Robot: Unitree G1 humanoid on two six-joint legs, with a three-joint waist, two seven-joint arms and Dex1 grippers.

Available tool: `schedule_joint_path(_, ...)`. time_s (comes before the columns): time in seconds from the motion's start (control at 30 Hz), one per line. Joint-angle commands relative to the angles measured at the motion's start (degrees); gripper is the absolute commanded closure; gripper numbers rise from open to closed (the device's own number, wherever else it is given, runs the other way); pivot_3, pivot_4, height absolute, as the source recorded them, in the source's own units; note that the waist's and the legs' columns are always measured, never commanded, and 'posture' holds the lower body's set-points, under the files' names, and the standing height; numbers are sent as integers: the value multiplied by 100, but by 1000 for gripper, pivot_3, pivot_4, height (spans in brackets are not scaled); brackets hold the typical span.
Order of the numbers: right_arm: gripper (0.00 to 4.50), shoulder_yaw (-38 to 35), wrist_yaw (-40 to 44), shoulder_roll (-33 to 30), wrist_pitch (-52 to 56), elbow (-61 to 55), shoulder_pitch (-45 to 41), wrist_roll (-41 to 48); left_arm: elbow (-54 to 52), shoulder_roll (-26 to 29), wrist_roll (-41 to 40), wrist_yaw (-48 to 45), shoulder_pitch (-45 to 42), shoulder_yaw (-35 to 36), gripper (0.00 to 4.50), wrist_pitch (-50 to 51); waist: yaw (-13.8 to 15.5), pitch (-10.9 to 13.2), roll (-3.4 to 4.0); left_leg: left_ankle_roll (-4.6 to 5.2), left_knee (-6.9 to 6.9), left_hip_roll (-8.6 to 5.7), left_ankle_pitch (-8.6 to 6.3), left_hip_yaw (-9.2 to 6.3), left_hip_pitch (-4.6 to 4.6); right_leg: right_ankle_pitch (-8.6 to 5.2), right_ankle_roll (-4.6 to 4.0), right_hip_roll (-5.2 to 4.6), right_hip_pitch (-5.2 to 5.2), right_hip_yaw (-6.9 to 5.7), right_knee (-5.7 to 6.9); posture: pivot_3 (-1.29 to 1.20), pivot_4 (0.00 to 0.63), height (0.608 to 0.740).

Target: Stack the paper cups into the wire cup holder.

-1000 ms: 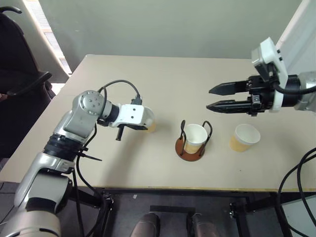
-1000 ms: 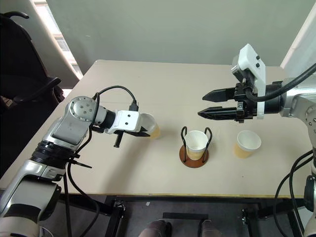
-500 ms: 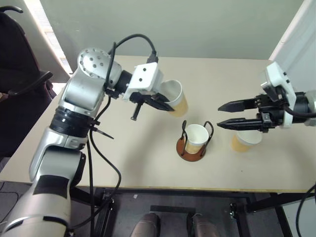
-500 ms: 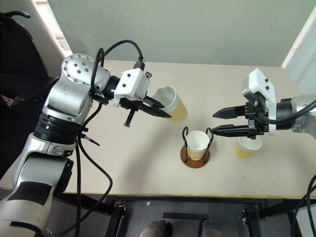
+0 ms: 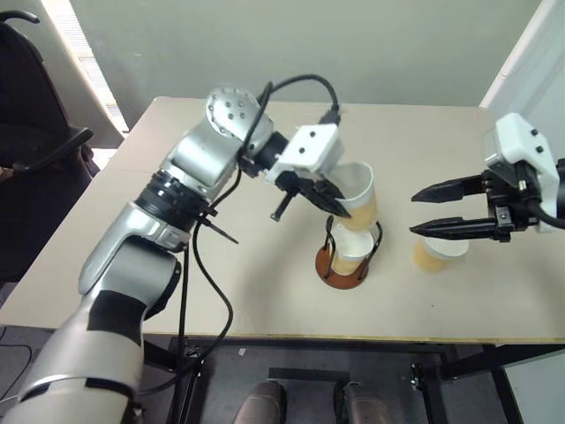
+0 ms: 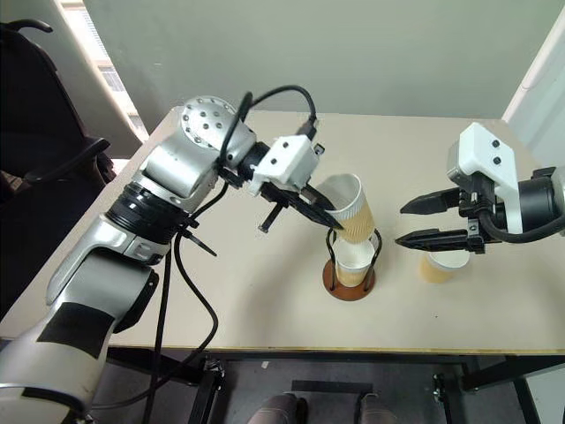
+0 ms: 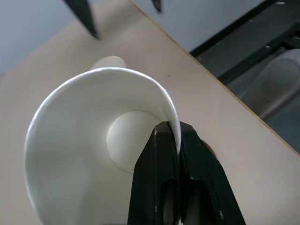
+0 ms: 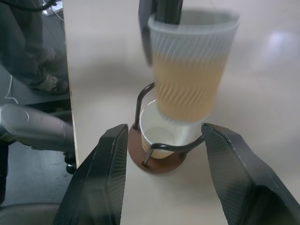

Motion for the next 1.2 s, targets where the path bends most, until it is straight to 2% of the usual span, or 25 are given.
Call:
schedule_joint_path(0.03, 1949, -332, 42, -207, -130, 46, -221, 33, 104, -44, -112, -228, -237, -165, 4483, -173, 0, 0, 0, -1, 5, -1, -1, 0, -4, 1, 3, -1, 0, 1, -1, 0, 150, 740)
schedule_joint_path(0.33, 1949, -441, -47, -338, -123, -40, -106, 75, 752, -506, 233, -228, -290, -371, 4483, -694, 33, 0, 0, 3, 14, -10, -9, 1, -17, 3, 20, -8, 0, 3, -9, 0, 150, 740)
schedule_joint_path(0.53, 1949, -606, -120, -422, -38, -169, 82, 154, 818, -658, 329, -228, -224, -574, 4483, -925, 43, 0, 0, 1, 14, -10, -12, 2, -19, -3, 31, -8, -1, 3, -9, 0, 150, 740)
schedule_joint_path(0.63, 1949, -664, -98, -489, -66, -154, 161, 146, 931, -762, 472, -228, -270, -526, 3860, -1027, 52, 0, 0, 2, 16, -11, -12, 2, -22, -4, 33, -8, -1, 3, -10, 0, 150, 740)
schedule_joint_path(0.83, 1949, -700, -102, -541, -88, -120, 227, 177, 907, -889, 495, -228, -375, -280, 1814, -963, 53, 0, 0, 4, 20, -12, -13, 4, -20, -3, 34, -8, 0, 4, -7, 0, 150, 740)
schedule_joint_path(1.0, 1949, -575, -332, -413, -38, -99, 302, 134, 803, -1063, 402, -177, -395, 353, 130, -491, 53, 0, -1, 7, 26, -12, -14, 5, -23, -4, 40, -8, 0, 5, -7, 0, 150, 740)
schedule_joint_path(1.1, 1949, -526, -456, -389, -119, -142, 504, -13, 659, -1067, 322, -151, -382, 740, 26, -168, 53, 0, 0, 9, 26, -12, -16, 10, -21, -5, 44, -8, 0, 8, -7, 0, 150, 740)
schedule_joint_path(1.2, 1949, -406, -568, -489, -385, -224, 1065, -478, 699, -874, 264, -76, -330, 1177, 26, 152, 54, 0, -1, 9, 28, -12, -16, 9, -21, -6, 46, -8, 0, 8, -6, 0, 150, 740)
